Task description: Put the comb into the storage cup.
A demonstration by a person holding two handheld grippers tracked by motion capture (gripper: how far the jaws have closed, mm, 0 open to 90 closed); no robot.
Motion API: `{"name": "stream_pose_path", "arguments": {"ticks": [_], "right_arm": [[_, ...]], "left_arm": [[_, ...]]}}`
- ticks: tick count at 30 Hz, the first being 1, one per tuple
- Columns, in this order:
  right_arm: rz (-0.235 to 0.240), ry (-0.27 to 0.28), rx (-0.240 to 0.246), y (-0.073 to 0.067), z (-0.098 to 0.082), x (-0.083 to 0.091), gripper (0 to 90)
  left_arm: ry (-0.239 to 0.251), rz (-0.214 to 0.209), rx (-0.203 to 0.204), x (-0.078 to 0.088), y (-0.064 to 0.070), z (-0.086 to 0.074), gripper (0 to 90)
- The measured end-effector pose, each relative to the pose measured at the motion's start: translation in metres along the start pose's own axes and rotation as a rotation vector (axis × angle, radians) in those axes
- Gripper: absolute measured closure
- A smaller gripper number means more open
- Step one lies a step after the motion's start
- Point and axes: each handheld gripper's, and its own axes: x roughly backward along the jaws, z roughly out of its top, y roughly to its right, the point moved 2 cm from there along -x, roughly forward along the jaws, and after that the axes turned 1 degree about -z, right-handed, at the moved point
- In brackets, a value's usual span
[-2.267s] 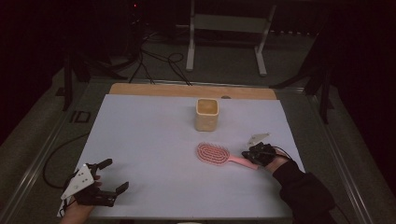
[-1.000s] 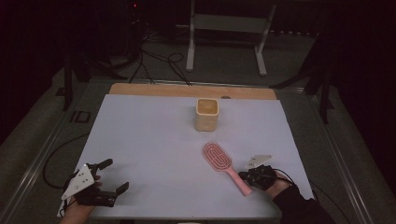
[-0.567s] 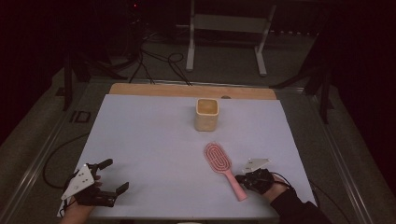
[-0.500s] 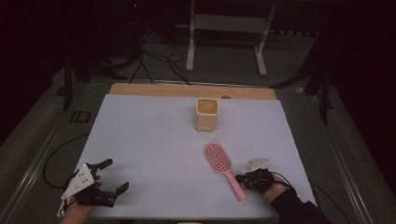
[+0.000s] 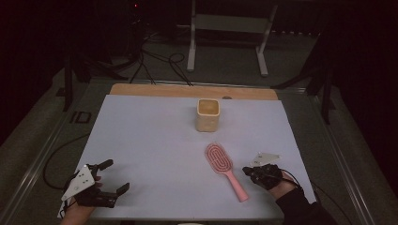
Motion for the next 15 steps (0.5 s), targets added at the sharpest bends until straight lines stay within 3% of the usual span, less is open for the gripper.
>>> {"name": "stream_pose_path", "arguments": {"ticks": [5,15], "right_arm": [[-0.027,0.025,-0.009,-0.005,0.011,0.013,79.8],[-0.01,0.054,-0.098,-0.008,0.032,0.029,27.3]], "left_arm": [[0.0,0.003,-0.003,0.0,0.0,0.0,0.0],[0.003,0.002,-0.005,0.0,0.001,0.001,0.0]]}}
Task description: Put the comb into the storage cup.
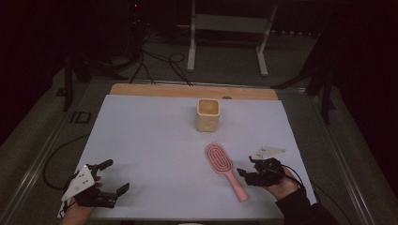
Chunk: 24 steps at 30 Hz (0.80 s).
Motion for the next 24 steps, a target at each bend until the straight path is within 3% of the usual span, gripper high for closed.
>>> {"name": "stream_pose_path", "arguments": {"ticks": [3,5,8,9,10,11,15,17,19,24], "right_arm": [[0.002,-0.009,0.002,-0.001,0.004,-0.003,12.4],[0.003,-0.009,-0.009,0.0,0.006,-0.007,9.1],[-0.017,0.011,-0.038,-0.001,0.008,-0.013,10.7],[0.014,-0.001,-0.059,-0.001,0.007,-0.015,17.2],[0.044,-0.018,-0.092,-0.001,0.008,-0.017,12.6],[0.035,-0.005,-0.108,-0.002,0.009,-0.017,12.5],[0.023,0.002,-0.112,-0.01,0.011,-0.02,14.1],[0.031,-0.039,-0.109,-0.012,0.011,-0.024,14.6],[0.07,-0.101,-0.121,-0.012,0.01,-0.03,15.7],[0.044,-0.136,-0.116,-0.018,0.012,-0.036,11.7]], "left_arm": [[0.001,0.0,-0.001,0.0,0.0,0.0,0.0],[0.001,0.0,-0.002,0.0,0.0,0.0,0.0],[0.001,-0.001,-0.002,0.001,0.0,0.0,0.0],[0.001,-0.001,-0.001,0.001,0.0,0.0,0.0],[0.002,-0.002,0.0,0.001,0.0,0.0,0.0],[0.001,-0.001,0.0,0.001,0.0,0.0,0.0],[0.0,-0.003,-0.003,0.001,0.0,0.0,0.0],[0.0,-0.003,-0.002,0.001,0.0,0.0,0.0],[0.001,-0.003,-0.001,0.001,0.0,0.0,0.0],[0.001,-0.004,-0.001,0.001,0.0,0.0,0.0]]}}
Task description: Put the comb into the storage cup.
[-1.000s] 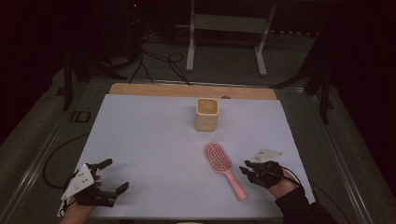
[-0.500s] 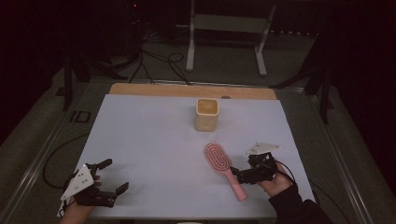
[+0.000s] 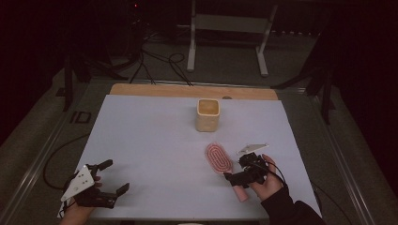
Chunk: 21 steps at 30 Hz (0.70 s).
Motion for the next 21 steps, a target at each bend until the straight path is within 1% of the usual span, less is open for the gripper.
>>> {"name": "stream_pose_path", "arguments": {"ticks": [1,2,4,5,6,9,10,13,17,18,19,21], "right_arm": [[-0.003,-0.003,0.002,-0.001,0.001,0.0,9.5],[-0.005,-0.006,0.004,-0.003,0.002,-0.001,9.5],[-0.02,-0.035,0.012,-0.006,0.003,-0.003,9.4],[-0.027,-0.043,0.006,-0.007,0.004,-0.004,9.3],[-0.019,-0.059,-0.005,-0.009,0.004,-0.005,8.9],[-0.027,-0.075,-0.018,-0.011,0.005,-0.007,8.9],[-0.029,-0.098,-0.027,-0.013,0.005,-0.009,8.9],[-0.022,-0.135,-0.035,-0.016,0.005,-0.012,9.0],[-0.018,-0.179,-0.042,-0.018,0.004,-0.017,9.8],[-0.018,-0.181,-0.041,-0.018,0.005,-0.017,12.4],[-0.016,-0.187,-0.047,-0.017,0.005,-0.018,12.5],[-0.028,-0.193,-0.05,-0.015,0.005,-0.02,13.6]], "left_arm": [[0.0,0.0,0.0,0.0,0.0,0.0,0.0],[-0.001,0.0,-0.001,0.0,0.0,0.0,0.0],[0.001,0.0,-0.001,0.0,0.0,0.0,0.0],[0.0,0.0,-0.001,0.0,0.0,0.0,0.0],[0.0,0.0,-0.001,0.0,0.0,0.0,0.0],[0.002,-0.001,0.001,0.0,0.0,0.0,0.0],[0.002,-0.002,0.002,0.0,0.0,0.0,0.0],[0.005,-0.002,0.004,0.0,0.0,0.0,0.0],[0.007,-0.001,0.005,0.001,0.0,0.001,0.0],[0.007,-0.001,0.005,0.001,0.0,0.001,0.0],[0.006,-0.001,0.003,0.001,0.0,0.001,0.0],[0.006,-0.001,0.004,0.001,0.0,0.001,0.0]]}}
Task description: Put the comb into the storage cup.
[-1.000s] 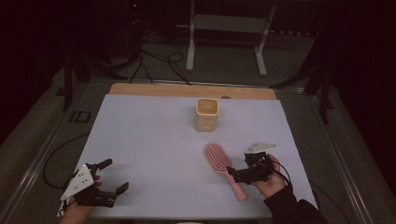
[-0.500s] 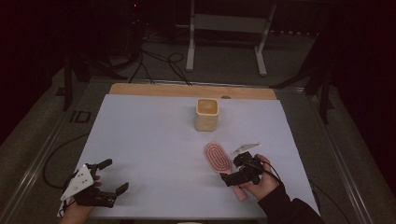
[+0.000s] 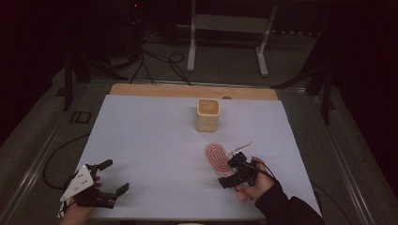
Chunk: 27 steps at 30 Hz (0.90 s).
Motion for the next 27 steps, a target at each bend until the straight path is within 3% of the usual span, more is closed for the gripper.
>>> {"name": "stream_pose_path", "arguments": {"ticks": [6,14,27], "right_arm": [[-0.001,-0.047,-0.009,0.004,0.001,-0.009,21.5],[-0.014,-0.089,-0.036,0.006,0.003,-0.016,44.1],[-0.028,-0.157,-0.05,0.006,0.005,-0.026,60.8]], "left_arm": [[0.002,-0.001,0.001,0.0,0.0,0.0,0.0],[0.003,-0.001,0.0,0.001,0.0,0.0,0.0],[0.007,0.001,0.003,0.001,-0.001,0.0,0.0]]}}
